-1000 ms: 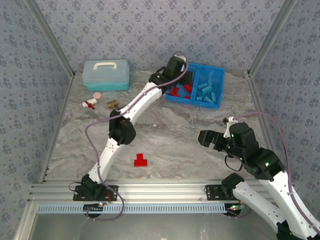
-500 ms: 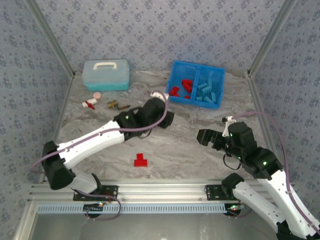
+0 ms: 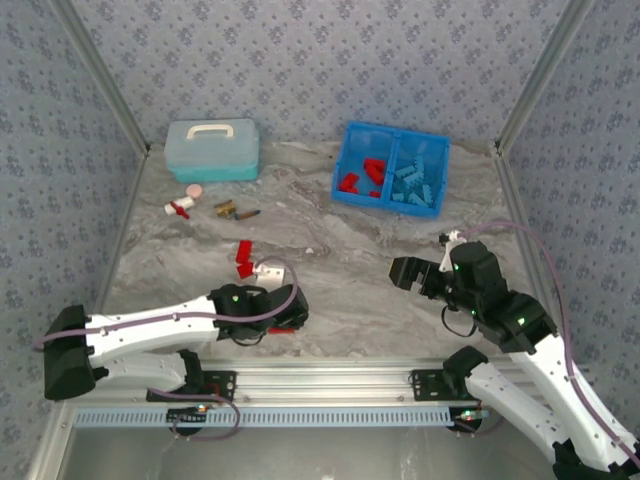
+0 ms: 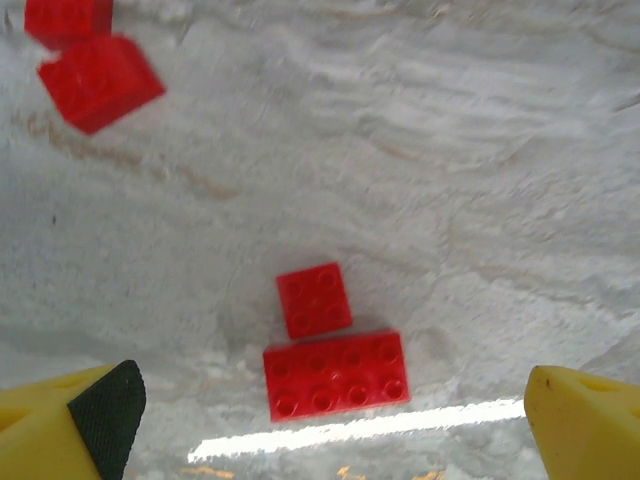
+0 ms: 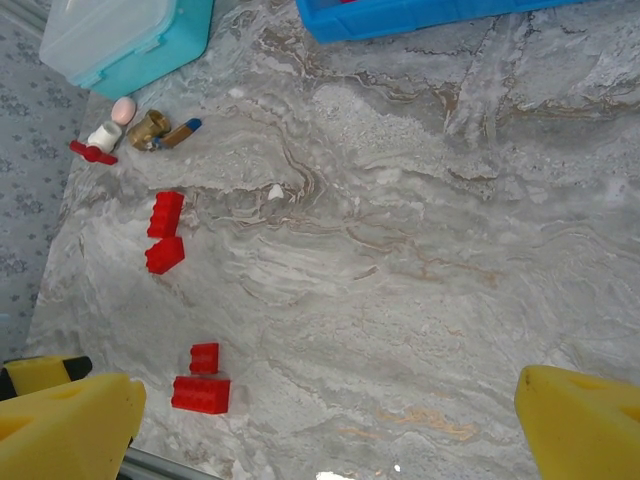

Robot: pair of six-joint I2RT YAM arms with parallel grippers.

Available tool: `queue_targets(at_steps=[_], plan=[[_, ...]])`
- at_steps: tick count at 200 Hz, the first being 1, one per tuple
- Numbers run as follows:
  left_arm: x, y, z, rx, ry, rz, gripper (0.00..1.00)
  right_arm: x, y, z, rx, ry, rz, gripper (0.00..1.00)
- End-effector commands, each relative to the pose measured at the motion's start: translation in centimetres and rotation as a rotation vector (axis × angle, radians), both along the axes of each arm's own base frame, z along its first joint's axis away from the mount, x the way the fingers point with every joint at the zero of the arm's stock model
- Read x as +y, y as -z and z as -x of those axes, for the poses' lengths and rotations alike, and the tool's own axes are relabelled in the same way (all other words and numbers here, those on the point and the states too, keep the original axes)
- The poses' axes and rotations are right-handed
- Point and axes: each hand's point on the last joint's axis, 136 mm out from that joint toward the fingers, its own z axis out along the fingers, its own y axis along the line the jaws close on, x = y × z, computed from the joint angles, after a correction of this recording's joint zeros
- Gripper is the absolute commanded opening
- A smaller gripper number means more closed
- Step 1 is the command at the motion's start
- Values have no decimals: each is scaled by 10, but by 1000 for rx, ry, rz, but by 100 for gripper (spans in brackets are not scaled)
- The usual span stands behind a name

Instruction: Sort the legos into containers by color

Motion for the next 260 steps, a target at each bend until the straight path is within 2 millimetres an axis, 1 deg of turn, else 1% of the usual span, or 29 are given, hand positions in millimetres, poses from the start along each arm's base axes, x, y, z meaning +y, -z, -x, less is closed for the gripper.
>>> queue_targets(at_steps=[1,21,32,46,72,103,139,158,181,187,189,214,242,260], plan=[[9,13,11,124,-58,13,99,3,4,1,16,0,-20,100],[12,31,17,212,-58,-11,99,3,3,1,17,-2,-22,100],[8,38,19,245,-51,-1,99,3,3,1,17,-3,-20,100],[5,46,22,283,-60,2,99,2,3,2,19,-2,-16,100],[11,58,22,320,-110,-61,99,2,3,2,19,0,-16,100],[1,71,20,348,-116,-77,99,2,2,2,18,-1,-15,100],[-7,89,18,364,-112,-76,99,1,3,3,23,1,-7,100],[-13,92,17,368,-102,-67,98,1,4,2,24,0,-8,100],[-6,99,17,372,-118,-94,90,1,4,2,23,2,-8,100],[-2,102,18,377,-125,-105,86,1,4,2,24,2,-8,100],[-6,102,16,368,-124,-85,85,1,5,2,24,2,-7,100],[-2,112,17,377,-135,-70,68,1,5,2,26,2,-7,100],[-3,110,17,375,-131,-66,57,2,5,2,26,3,-11,100],[-7,101,14,359,-123,-44,53,2,5,2,28,3,-14,100]])
